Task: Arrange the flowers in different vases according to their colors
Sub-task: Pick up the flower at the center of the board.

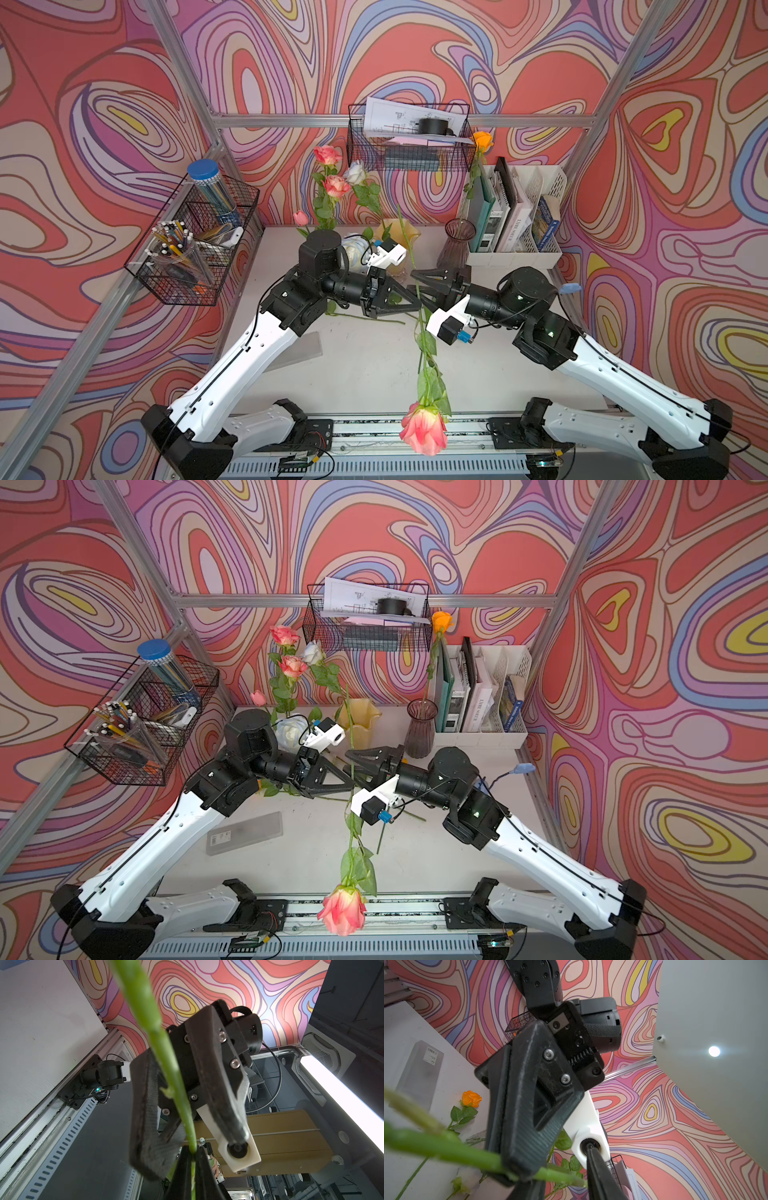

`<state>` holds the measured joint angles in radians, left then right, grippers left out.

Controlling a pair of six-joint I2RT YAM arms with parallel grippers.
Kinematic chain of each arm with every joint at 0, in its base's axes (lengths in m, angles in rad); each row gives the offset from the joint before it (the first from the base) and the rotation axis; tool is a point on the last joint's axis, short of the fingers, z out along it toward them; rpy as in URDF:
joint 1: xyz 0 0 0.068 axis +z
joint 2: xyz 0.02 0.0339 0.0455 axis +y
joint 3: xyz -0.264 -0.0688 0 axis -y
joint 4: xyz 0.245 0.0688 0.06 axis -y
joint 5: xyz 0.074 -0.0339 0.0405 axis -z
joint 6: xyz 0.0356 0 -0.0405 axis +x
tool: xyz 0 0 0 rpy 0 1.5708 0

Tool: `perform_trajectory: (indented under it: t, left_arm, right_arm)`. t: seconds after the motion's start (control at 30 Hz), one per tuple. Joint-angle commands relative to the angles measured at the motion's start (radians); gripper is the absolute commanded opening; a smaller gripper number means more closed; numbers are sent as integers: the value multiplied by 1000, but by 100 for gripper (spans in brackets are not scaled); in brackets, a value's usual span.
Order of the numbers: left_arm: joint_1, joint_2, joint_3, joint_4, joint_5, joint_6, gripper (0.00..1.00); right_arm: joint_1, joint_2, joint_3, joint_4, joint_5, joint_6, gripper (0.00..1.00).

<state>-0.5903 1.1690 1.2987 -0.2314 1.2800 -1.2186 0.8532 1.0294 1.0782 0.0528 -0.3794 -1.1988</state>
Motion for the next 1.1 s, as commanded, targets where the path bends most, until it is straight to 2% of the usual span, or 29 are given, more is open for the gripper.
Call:
perform_trajectory:
  t: [0.0,0.23,0.33,0.6,0.67,0.8,0.9,0.97,1.07]
  left_arm:
    - [-3,3,20,-5,10,29,0]
    - [-3,3,20,-11,9,32,0]
    - [-2,2,19,-14,7,36,0]
    - [-2,14,37,-9,4,35,2]
    - [-2,22,54,-4,2,32,9]
    - [-2,41,101,25,-7,13,43]
    - [2,58,147,68,-15,-6,61]
    - [20,67,180,93,-22,-19,70]
    - [96,76,211,166,-43,-80,75]
  right_arm:
    - [6,13,29,-27,-1,16,28]
    - [7,17,41,-50,8,24,11]
    - [7,14,40,-53,22,25,0]
    - [7,-13,40,-42,70,53,0]
    - [7,-25,39,-49,74,56,0]
    - [7,-56,39,-67,89,67,0]
    - [7,-81,40,-87,116,68,0]
    - [8,-99,43,-99,127,76,0]
    - [7,-121,51,-121,137,95,0]
